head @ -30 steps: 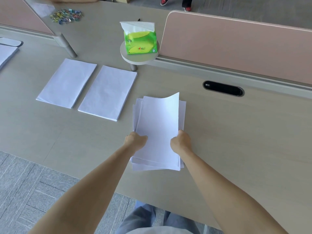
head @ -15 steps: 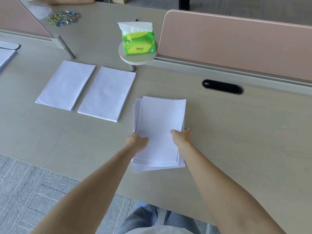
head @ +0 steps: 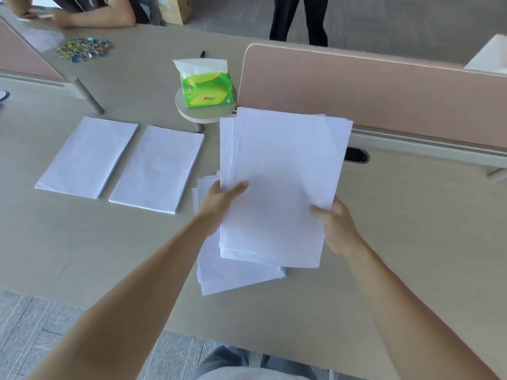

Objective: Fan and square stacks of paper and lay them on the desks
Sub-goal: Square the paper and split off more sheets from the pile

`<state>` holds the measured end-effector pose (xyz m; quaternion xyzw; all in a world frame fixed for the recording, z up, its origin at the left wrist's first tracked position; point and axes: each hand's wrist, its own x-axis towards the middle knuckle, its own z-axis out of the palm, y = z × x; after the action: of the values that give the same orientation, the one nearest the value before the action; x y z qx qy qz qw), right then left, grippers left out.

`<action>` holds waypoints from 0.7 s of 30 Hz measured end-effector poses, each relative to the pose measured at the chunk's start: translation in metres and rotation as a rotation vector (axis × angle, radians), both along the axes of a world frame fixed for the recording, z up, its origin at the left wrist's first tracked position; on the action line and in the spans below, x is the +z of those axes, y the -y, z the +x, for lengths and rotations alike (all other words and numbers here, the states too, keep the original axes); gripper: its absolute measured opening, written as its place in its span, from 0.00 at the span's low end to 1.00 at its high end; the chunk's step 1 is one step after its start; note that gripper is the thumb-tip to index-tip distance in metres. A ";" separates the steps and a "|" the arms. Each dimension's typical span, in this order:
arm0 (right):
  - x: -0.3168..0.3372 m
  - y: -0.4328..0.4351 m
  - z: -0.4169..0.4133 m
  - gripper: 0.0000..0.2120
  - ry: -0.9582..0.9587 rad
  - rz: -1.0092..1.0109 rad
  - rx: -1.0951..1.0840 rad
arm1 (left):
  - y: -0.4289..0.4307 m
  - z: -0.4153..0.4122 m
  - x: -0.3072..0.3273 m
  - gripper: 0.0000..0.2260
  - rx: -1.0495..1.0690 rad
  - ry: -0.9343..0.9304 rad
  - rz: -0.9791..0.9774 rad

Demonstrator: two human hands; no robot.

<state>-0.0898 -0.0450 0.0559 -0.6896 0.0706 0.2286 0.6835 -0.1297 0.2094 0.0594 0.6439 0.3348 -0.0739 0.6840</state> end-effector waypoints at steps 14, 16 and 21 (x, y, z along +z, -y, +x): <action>0.016 0.141 -0.015 0.08 0.181 -0.205 -0.320 | 0.154 0.024 0.017 0.09 -0.396 0.311 -0.023; 0.013 0.150 -0.015 0.09 0.159 -0.181 -0.313 | 0.168 0.024 0.021 0.06 -0.412 0.260 -0.010; 0.017 0.152 -0.005 0.11 0.164 -0.036 -0.338 | 0.180 0.029 0.027 0.02 -0.305 0.312 0.042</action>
<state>-0.0952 -0.1965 0.0728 -0.6965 0.1337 0.0522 0.7031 -0.1006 0.0290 0.0864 0.7050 0.1249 -0.0690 0.6947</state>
